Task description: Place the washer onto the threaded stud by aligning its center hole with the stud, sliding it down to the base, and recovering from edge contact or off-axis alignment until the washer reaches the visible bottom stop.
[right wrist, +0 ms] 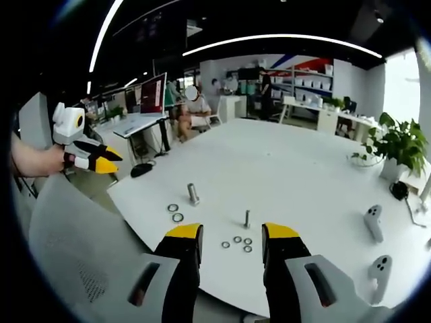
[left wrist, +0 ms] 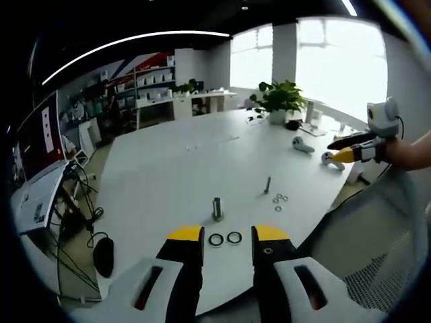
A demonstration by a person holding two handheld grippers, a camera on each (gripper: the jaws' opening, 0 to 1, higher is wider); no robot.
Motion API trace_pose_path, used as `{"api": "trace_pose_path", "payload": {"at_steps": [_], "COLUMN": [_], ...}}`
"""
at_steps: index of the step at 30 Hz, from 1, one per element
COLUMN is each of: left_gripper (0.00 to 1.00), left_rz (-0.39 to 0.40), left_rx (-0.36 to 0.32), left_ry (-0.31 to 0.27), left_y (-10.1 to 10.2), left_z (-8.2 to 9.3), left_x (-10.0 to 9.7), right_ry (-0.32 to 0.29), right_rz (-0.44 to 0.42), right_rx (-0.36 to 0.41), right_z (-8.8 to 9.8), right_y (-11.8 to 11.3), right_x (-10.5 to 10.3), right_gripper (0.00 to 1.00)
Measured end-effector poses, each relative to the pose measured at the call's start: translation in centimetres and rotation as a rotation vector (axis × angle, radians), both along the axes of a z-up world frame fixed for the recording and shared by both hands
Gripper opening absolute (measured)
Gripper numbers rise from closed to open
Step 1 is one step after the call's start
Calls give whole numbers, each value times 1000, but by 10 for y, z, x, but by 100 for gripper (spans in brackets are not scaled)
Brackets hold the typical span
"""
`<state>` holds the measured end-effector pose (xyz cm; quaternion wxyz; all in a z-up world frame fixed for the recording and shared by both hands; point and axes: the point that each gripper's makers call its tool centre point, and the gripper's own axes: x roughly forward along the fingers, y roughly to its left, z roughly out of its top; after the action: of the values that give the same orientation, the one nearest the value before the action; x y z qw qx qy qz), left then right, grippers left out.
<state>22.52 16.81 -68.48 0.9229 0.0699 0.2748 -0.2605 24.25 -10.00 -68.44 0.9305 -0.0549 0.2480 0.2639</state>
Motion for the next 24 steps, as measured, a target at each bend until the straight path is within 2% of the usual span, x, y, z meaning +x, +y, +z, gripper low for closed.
{"api": "trace_pose_path", "payload": {"at_steps": [14,24], "left_gripper": [26,26], "left_rz": [-15,-9], "left_rx": [18,31], "left_ry": [17,21], "left_y": [-2,-1], "left_z": [-4,-6], "left_x": [-2,-2], "right_ry": [24,37], "right_rz": [11,26], "right_rx": [13,24], "right_z": [-3,-5], "right_y": [4,6], "right_x": [-2,-4], "right_gripper": [42,42]}}
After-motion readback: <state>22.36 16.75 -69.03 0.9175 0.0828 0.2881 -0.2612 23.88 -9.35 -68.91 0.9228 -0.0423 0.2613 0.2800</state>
